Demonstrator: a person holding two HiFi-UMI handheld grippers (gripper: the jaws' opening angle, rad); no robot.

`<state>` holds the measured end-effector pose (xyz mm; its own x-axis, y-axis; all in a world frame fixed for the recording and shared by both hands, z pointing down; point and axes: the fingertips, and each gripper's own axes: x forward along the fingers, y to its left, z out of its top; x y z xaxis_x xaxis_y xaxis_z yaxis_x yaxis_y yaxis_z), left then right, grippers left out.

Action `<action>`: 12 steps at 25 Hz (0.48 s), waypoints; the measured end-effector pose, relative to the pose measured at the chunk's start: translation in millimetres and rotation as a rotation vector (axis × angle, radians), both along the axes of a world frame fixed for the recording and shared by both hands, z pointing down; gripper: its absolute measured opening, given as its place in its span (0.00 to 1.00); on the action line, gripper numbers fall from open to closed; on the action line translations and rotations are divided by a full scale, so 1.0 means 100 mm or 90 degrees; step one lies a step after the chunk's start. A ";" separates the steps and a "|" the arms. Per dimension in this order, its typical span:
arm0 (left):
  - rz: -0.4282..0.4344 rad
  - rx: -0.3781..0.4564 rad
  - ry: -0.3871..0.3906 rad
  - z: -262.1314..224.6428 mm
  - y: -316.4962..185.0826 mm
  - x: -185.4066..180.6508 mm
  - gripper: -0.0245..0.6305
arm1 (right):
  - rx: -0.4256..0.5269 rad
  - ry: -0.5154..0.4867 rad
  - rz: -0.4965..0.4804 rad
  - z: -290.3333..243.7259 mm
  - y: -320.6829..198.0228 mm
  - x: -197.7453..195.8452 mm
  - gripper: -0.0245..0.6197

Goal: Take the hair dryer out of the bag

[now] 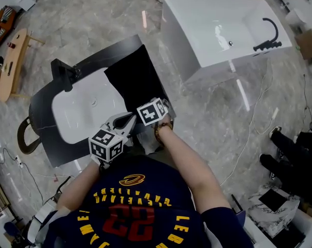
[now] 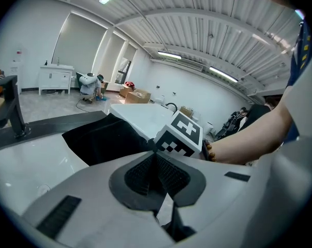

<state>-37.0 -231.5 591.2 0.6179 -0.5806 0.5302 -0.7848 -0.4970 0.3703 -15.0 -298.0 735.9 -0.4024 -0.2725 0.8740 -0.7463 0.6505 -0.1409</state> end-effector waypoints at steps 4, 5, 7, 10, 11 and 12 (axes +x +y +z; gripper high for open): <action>-0.015 -0.016 0.003 0.09 0.01 -0.07 0.06 | 0.007 0.009 -0.019 0.02 0.01 0.00 0.46; -0.018 -0.019 0.002 0.10 0.01 -0.08 0.06 | 0.006 0.005 -0.023 0.02 0.02 -0.01 0.42; -0.018 -0.023 -0.004 0.12 0.02 -0.08 0.06 | 0.005 -0.002 -0.018 0.00 0.04 0.01 0.41; -0.013 -0.023 -0.014 0.13 0.02 -0.07 0.06 | 0.001 -0.001 -0.009 -0.04 0.08 0.06 0.40; -0.010 -0.022 -0.015 0.14 0.02 -0.05 0.06 | 0.000 0.001 -0.007 -0.05 0.11 0.07 0.40; -0.007 -0.021 -0.016 0.14 0.02 -0.03 0.06 | -0.002 0.004 -0.004 -0.06 0.13 0.08 0.40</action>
<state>-40.5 -229.4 605.1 0.5979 -0.5689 0.5646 -0.7993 -0.4763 0.3666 -7.0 -285.1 729.8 -0.3985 -0.2679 0.8772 -0.7434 0.6544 -0.1379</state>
